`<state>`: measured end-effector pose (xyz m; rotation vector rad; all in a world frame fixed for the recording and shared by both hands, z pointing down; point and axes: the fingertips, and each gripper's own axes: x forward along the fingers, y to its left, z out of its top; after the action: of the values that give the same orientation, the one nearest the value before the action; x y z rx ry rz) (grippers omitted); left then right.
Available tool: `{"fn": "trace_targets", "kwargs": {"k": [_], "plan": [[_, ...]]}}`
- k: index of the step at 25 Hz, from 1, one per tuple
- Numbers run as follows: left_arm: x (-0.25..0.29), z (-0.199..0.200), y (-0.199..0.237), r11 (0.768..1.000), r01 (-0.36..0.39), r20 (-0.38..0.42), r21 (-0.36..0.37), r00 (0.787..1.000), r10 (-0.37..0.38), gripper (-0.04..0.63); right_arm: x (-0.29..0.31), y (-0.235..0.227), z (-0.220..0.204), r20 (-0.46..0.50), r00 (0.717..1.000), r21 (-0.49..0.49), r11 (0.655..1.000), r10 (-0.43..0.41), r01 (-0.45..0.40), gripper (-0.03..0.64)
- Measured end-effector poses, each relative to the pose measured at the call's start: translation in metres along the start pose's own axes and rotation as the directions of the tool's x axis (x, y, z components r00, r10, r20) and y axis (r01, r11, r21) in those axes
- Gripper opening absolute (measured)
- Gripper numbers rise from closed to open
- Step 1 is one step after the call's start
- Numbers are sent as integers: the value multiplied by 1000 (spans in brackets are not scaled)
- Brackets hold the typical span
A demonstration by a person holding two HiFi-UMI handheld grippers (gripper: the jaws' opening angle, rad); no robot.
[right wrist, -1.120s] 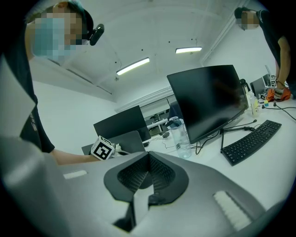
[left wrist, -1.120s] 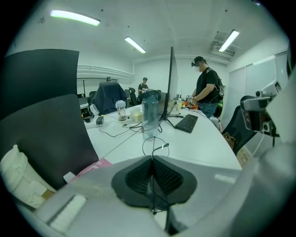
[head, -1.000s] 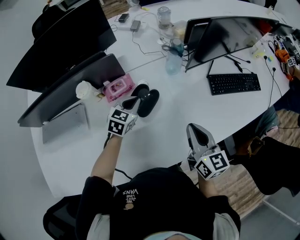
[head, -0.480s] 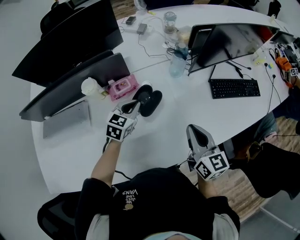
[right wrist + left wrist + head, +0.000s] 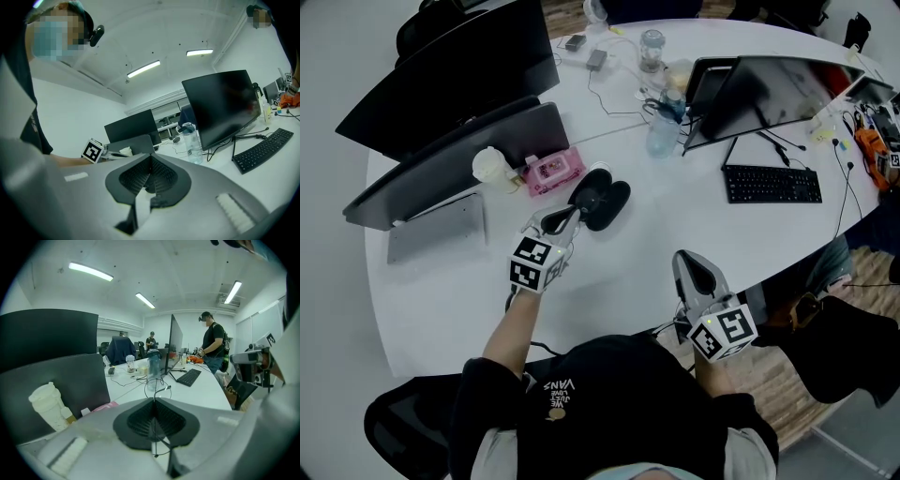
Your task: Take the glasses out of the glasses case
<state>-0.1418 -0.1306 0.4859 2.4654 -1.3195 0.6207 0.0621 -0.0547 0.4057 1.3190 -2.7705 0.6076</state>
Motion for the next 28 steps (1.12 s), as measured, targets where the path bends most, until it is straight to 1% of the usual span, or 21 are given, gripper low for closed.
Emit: {"fn": "trace_targets", "kwargs": {"k": [8,14,21,28], "plan": [[-23,5,-7,999,-30,39,-20,999,31,9,3,8,4,-9,999,-15,999,49,-49,0],[-42,1,-7,996,-71,64,-45,995,74,9,6,15,4,-18,996,-29,995,90,-91,0],[-64,-5,-6,989,-123,83,-82,988,130,9,12,26,2,-39,989,-38,989,143,-144,0],[-83,-13,-12,982,-155,99,-113,981,166,9,17,35,-2,-53,981,-42,982,184,-187,0]]}}
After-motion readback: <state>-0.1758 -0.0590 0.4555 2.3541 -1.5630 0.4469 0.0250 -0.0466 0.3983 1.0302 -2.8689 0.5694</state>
